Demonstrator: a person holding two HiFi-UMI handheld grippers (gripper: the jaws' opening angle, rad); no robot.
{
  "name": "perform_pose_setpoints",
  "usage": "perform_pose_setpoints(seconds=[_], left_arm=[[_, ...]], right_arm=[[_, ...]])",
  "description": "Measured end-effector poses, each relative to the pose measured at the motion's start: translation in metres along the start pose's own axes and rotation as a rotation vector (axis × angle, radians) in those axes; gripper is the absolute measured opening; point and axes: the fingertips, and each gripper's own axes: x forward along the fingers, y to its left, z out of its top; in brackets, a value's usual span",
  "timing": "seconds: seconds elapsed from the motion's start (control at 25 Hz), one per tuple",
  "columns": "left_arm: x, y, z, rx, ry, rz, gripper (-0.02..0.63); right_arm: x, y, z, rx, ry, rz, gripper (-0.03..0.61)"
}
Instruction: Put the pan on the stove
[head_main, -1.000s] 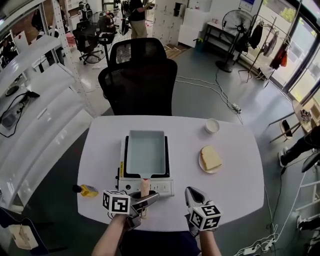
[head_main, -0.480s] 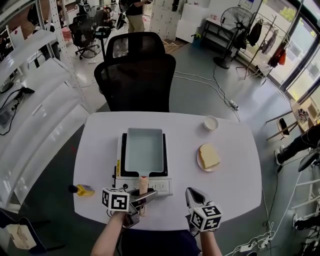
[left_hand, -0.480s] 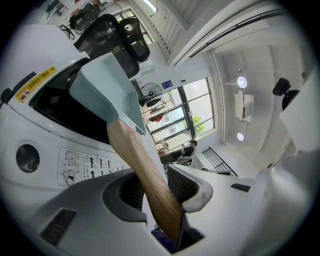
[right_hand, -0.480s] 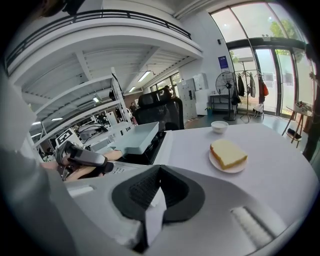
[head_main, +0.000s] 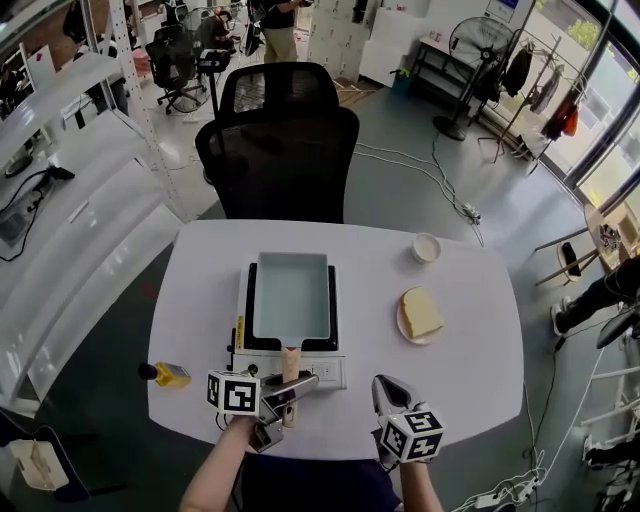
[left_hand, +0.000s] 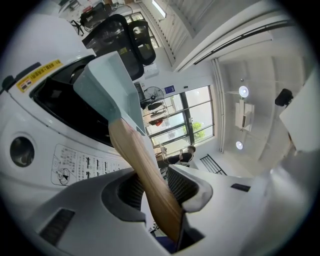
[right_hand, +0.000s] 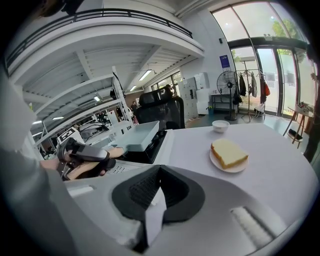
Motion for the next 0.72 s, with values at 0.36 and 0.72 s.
perform_pose_setpoints(seconds=[0.36,0.72], left_arm=[[-0.009,0.007,0.016,-0.028,-0.094,0.074,0.319],[-0.060,-0.009,0.026,0.084,-0.161,0.154,0.331]], right_arm=[[-0.001,0.009,0.011,-0.013,-0.031,0.033,0.002],[-0.007,0.035,0.037,-0.033,-0.086,0.099,0.002]])
